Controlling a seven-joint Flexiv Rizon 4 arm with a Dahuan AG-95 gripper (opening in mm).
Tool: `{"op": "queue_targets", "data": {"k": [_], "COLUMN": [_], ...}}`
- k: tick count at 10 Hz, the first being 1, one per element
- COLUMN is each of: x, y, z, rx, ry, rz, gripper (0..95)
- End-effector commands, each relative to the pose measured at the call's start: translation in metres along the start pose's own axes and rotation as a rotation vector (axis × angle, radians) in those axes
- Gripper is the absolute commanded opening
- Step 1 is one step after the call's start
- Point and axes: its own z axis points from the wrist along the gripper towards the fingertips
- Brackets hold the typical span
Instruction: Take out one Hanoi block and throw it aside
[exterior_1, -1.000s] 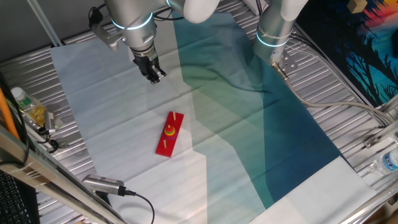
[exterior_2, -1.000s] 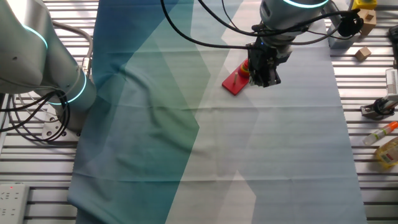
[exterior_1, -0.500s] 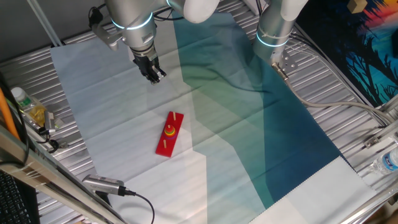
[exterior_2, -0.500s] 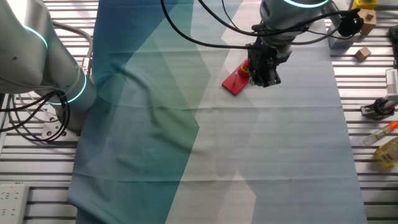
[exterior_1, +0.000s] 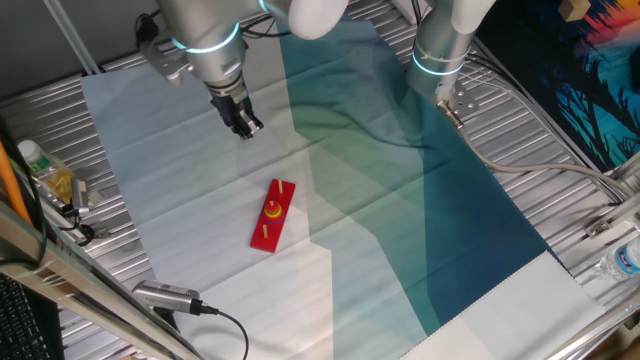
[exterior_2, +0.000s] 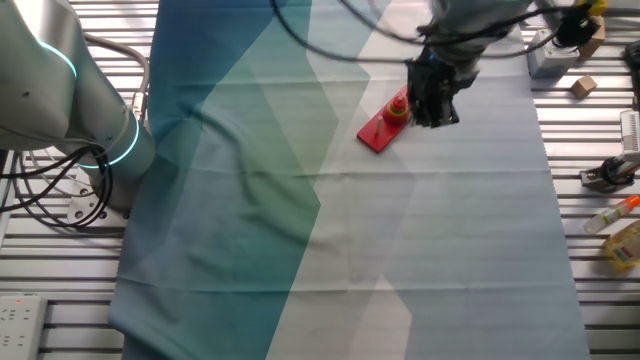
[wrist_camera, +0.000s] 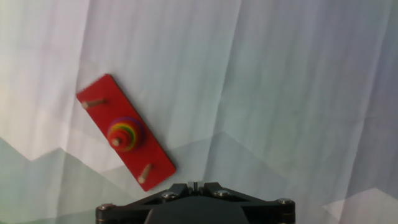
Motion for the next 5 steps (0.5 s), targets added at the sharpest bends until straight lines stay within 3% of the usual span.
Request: {"op": "queue_targets", "data": {"k": [1, 5], "x": [-0.0003, 0.0008], "y": [-0.0005, -0.0008], "z": [-0.0001, 0.0006], "rx": [-0.015, 0.023], "ry": [-0.006, -0.016], "rz": [0.0, -0.02], "gripper": [0.0, 0.0]}}
